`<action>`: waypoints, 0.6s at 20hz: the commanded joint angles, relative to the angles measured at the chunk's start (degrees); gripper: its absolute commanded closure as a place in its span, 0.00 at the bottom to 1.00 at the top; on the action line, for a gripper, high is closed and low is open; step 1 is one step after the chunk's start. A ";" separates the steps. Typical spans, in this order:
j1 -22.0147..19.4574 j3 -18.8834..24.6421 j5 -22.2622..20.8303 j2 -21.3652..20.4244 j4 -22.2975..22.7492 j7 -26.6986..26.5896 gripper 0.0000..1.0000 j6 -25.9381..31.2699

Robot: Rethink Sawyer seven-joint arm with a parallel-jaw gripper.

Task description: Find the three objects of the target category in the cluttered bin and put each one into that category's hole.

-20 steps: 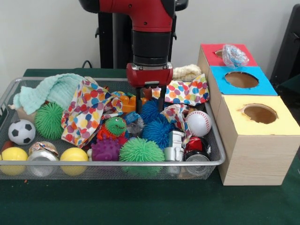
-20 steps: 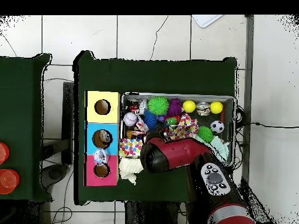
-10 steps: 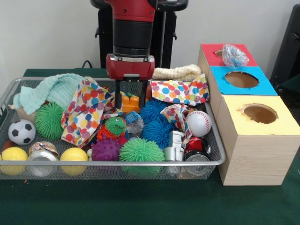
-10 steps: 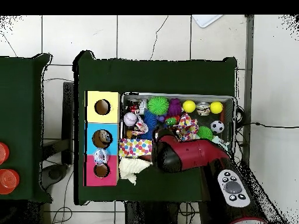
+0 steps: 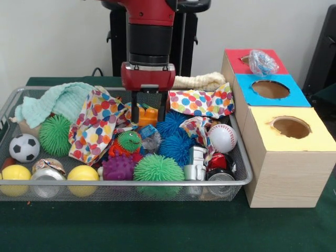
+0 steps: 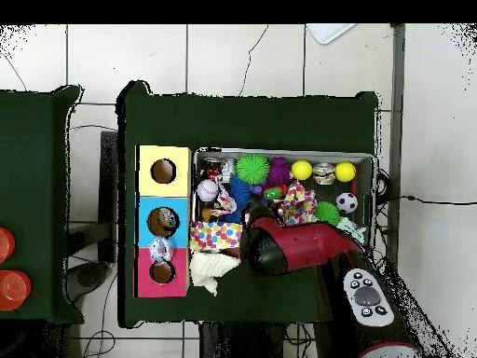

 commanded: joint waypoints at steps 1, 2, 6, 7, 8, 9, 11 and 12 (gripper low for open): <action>0.36 2.03 -0.57 4.97 -2.81 5.25 0.00 -2.51; 0.23 2.31 -0.11 4.89 -2.59 5.49 0.00 -2.39; 0.53 2.49 -0.17 5.14 -2.80 5.10 0.00 -2.05; 1.19 1.79 -0.56 5.44 -3.23 5.12 0.00 -2.44; 1.82 0.96 -0.87 5.78 -3.73 5.28 0.00 -2.96; 2.68 -0.40 -1.27 6.07 -4.25 5.64 0.00 -3.80; 4.15 -2.55 -2.33 6.23 -5.50 5.32 0.00 -4.35; 4.51 -3.03 -2.96 6.22 -5.94 4.58 0.00 -4.06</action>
